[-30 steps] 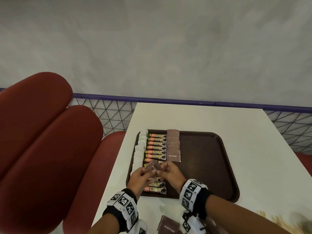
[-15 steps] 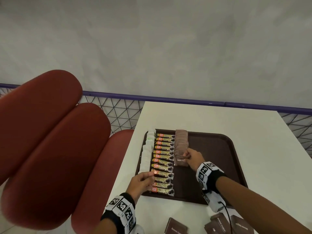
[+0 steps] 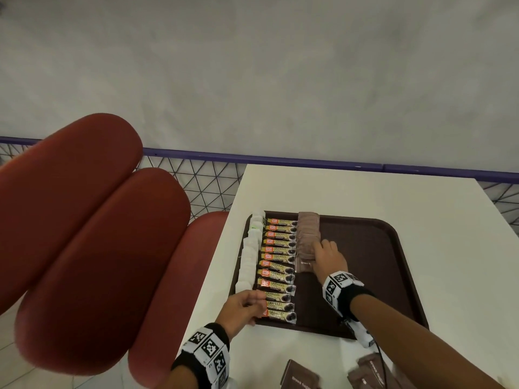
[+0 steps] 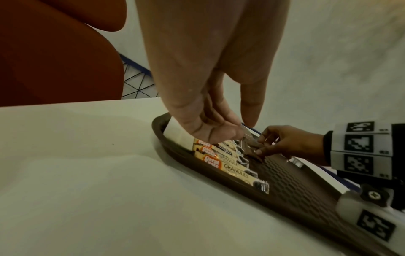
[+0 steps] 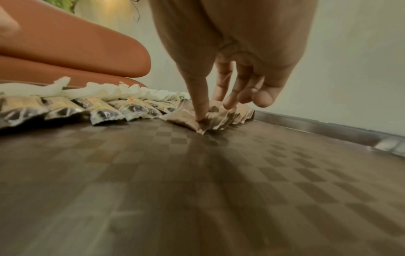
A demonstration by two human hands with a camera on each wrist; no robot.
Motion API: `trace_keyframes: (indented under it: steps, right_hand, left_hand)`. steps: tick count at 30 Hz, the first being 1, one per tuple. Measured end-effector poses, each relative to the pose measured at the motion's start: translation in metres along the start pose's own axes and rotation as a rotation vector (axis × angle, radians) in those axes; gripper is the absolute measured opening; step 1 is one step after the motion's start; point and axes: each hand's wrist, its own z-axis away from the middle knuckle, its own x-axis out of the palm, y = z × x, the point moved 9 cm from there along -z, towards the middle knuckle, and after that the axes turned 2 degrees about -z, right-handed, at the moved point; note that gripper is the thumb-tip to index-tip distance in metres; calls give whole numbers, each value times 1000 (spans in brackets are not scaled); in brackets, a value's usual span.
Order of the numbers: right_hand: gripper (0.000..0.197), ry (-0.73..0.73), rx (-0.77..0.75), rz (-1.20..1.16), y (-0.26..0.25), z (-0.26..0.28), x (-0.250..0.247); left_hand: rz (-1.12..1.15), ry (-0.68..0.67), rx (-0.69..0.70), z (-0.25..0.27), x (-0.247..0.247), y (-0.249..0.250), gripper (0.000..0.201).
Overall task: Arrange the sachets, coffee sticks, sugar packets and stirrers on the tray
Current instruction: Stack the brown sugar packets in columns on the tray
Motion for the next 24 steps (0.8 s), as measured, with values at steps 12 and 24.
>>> trace_keyframes:
  steps: [12, 24]
  right_hand:
    - [30, 85, -54, -405, 21, 73, -26]
    - [83, -388, -51, -334, 61, 231, 11]
  left_hand:
    - [-590, -319, 181, 48, 62, -15, 40]
    - [-1366, -551, 442, 96, 107, -65, 129]
